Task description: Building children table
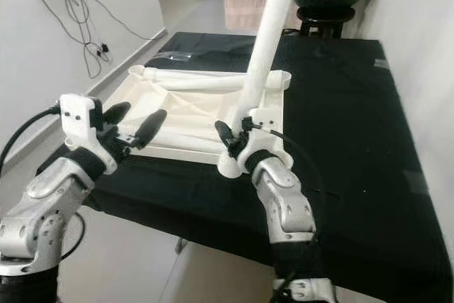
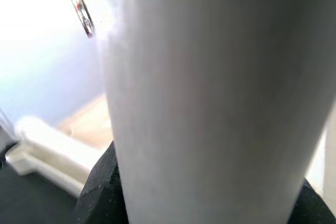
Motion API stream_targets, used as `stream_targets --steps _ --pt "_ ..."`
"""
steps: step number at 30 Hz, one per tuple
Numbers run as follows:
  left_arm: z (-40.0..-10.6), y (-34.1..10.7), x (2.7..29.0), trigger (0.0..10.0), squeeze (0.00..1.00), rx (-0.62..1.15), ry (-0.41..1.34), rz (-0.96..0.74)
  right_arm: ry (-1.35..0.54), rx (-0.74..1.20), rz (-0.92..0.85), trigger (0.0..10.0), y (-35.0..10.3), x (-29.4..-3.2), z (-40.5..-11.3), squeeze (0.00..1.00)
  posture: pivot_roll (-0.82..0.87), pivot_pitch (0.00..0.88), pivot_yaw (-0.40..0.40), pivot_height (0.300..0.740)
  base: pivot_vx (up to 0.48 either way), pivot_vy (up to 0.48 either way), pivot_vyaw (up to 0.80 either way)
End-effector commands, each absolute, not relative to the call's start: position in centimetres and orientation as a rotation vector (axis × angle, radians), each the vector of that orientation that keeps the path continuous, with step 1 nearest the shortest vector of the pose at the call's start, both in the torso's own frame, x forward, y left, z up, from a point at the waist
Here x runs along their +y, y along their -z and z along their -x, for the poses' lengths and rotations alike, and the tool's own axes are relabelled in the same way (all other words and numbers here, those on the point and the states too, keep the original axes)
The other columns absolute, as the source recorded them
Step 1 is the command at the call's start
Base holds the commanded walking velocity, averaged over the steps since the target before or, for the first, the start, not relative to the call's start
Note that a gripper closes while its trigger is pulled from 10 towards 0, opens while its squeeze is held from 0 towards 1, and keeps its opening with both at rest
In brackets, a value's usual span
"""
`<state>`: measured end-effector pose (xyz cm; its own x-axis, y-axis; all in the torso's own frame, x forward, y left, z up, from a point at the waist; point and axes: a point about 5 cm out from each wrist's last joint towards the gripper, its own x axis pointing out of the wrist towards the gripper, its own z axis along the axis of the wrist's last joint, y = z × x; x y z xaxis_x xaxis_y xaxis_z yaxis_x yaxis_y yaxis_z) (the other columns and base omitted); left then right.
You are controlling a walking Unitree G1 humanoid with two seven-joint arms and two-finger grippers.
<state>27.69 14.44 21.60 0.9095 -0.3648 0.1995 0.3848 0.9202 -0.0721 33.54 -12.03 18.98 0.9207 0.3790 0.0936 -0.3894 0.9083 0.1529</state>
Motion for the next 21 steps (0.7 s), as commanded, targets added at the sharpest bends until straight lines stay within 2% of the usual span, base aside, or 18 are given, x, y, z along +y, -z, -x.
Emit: stream_targets --steps 1,4,9,12,14,18,21 --pt "-27.4 -20.5 13.7 10.0 0.00 -0.149 0.414 0.102 -0.397 -0.129 -0.183 10.0 -20.2 -12.2 -33.7 0.00 -0.04 0.011 0.080 0.740 0.000 0.000 0.00" --pt "-26.9 -19.7 13.5 10.0 0.00 -0.122 0.412 0.109 -0.389 -0.140 -0.175 10.0 -20.5 -12.4 -33.8 0.00 -0.04 0.014 0.077 0.740 0.000 0.000 0.00" --pt "-26.6 -19.2 13.3 10.0 0.00 -0.102 0.399 0.115 -0.407 -0.144 -0.178 10.0 -20.4 -12.1 -33.6 0.00 -0.04 0.016 0.076 0.740 0.000 0.000 -0.80" --pt "-26.1 -18.8 13.1 10.0 0.00 -0.084 0.404 0.130 -0.464 -0.131 -0.171 10.0 -20.1 -11.0 -33.2 0.00 -0.04 0.016 0.078 0.740 0.302 0.000 0.00" --pt "-26.0 -18.8 13.0 10.0 0.00 -0.080 0.406 0.130 -0.469 -0.142 -0.169 10.0 -20.2 -10.8 -33.1 0.00 -0.03 0.016 0.077 0.740 0.322 0.000 -0.80" --pt "-25.8 -18.7 12.9 10.0 0.00 -0.076 0.408 0.126 -0.457 -0.112 -0.142 10.0 -20.0 -10.7 -33.2 0.00 -0.03 0.016 0.078 0.740 0.304 0.000 0.00" --pt "-25.4 -18.4 12.5 10.0 0.00 -0.069 0.428 0.094 -0.497 -0.133 -0.147 10.0 -20.1 -10.6 -33.1 0.00 -0.03 0.021 0.079 0.740 0.000 0.000 0.00"
